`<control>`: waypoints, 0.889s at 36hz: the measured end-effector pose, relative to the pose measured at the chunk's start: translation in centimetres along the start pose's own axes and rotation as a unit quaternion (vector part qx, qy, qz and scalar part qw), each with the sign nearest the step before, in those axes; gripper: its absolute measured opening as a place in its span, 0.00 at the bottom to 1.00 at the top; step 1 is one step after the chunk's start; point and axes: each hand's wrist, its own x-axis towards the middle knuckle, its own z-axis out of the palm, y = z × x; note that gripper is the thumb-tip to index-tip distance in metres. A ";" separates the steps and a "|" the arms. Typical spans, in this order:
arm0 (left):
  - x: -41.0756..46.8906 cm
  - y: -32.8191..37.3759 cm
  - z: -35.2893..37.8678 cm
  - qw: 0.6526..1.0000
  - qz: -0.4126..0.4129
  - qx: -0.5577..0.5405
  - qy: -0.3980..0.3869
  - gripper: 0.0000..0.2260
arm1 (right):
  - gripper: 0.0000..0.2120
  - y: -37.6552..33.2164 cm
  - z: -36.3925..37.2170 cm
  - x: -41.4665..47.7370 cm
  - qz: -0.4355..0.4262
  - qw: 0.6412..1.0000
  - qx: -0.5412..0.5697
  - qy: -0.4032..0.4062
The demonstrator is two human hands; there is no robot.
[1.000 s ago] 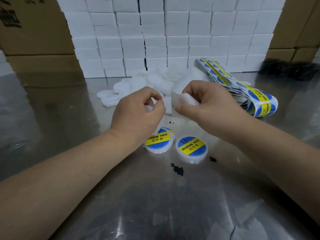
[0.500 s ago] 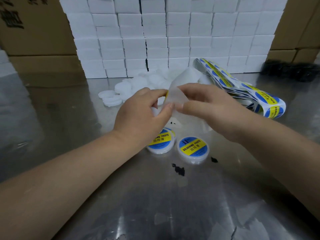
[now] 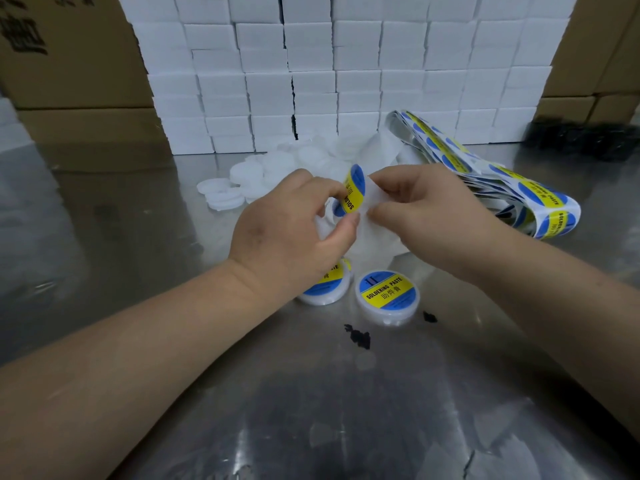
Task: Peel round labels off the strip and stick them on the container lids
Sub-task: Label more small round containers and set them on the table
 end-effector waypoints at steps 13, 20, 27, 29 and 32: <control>0.0 0.2 0.0 0.998 0.022 0.055 -0.011 0.14 | 0.07 0.9 0.1 -0.1 -0.059 0.985 -0.157 0.040; 0.0 -0.1 -0.1 0.999 0.007 0.052 -0.003 0.12 | 0.09 0.9 0.2 -0.2 -0.036 0.980 -0.183 0.069; 0.7 -1.9 0.1 0.992 -0.120 -0.022 0.039 0.07 | 0.11 0.9 -1.0 0.6 0.117 0.929 -0.348 0.048; 0.9 -2.2 0.0 0.987 -0.144 -0.038 0.066 0.09 | 0.11 1.0 -1.2 0.7 0.140 0.912 -0.383 0.044; 0.8 -2.4 -0.1 0.984 -0.151 -0.044 0.079 0.08 | 0.15 0.8 -1.6 0.8 0.121 0.913 -0.383 0.075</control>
